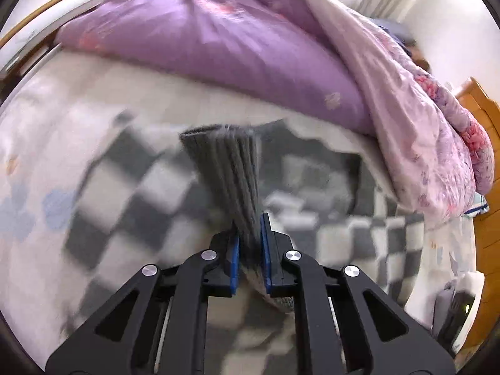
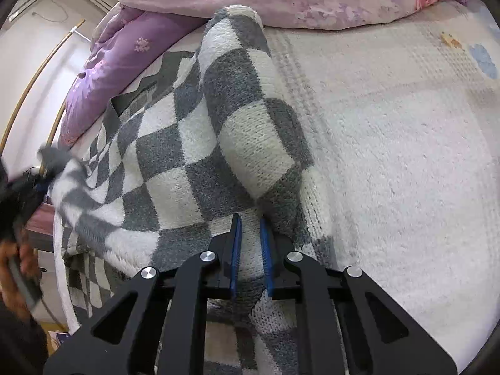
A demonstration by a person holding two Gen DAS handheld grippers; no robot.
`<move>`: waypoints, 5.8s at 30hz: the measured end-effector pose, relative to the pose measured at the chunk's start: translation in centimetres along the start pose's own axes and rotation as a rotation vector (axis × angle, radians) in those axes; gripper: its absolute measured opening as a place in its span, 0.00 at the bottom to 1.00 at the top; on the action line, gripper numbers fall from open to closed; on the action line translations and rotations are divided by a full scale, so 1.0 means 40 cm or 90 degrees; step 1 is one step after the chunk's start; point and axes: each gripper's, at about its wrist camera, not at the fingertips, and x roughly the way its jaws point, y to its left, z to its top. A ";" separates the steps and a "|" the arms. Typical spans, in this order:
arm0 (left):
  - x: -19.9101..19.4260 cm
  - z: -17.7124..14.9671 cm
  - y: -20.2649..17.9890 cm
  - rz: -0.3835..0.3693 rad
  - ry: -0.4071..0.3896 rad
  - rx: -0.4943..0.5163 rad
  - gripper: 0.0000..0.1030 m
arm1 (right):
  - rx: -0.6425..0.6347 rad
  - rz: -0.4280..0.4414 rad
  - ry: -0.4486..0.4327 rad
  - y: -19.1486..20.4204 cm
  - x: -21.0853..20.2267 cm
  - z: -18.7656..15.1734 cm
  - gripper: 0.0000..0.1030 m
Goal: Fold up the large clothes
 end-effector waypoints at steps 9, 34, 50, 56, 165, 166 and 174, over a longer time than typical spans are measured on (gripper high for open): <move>0.025 -0.135 0.189 -0.032 0.086 -0.113 0.30 | -0.001 -0.014 -0.001 0.039 -0.019 0.004 0.24; 0.097 0.181 0.274 0.014 0.060 -0.083 0.74 | 0.031 -0.098 -0.061 0.070 -0.013 0.342 0.69; 0.274 0.266 0.300 0.080 0.112 -0.089 0.27 | 0.046 -0.105 0.028 0.017 0.206 0.433 0.36; 0.136 0.243 0.250 0.049 0.023 -0.044 0.16 | 0.007 -0.079 -0.064 0.092 0.087 0.395 0.18; -0.421 -0.815 0.648 0.006 0.177 -0.220 0.87 | -0.022 -0.076 0.101 0.465 0.005 -0.675 0.00; -0.425 -0.817 0.644 -0.006 0.183 -0.219 0.87 | -0.014 -0.081 0.101 0.466 0.017 -0.670 0.00; -0.422 -0.875 0.600 -0.032 0.180 -0.229 0.87 | -0.052 -0.064 0.097 0.473 0.060 -0.644 0.00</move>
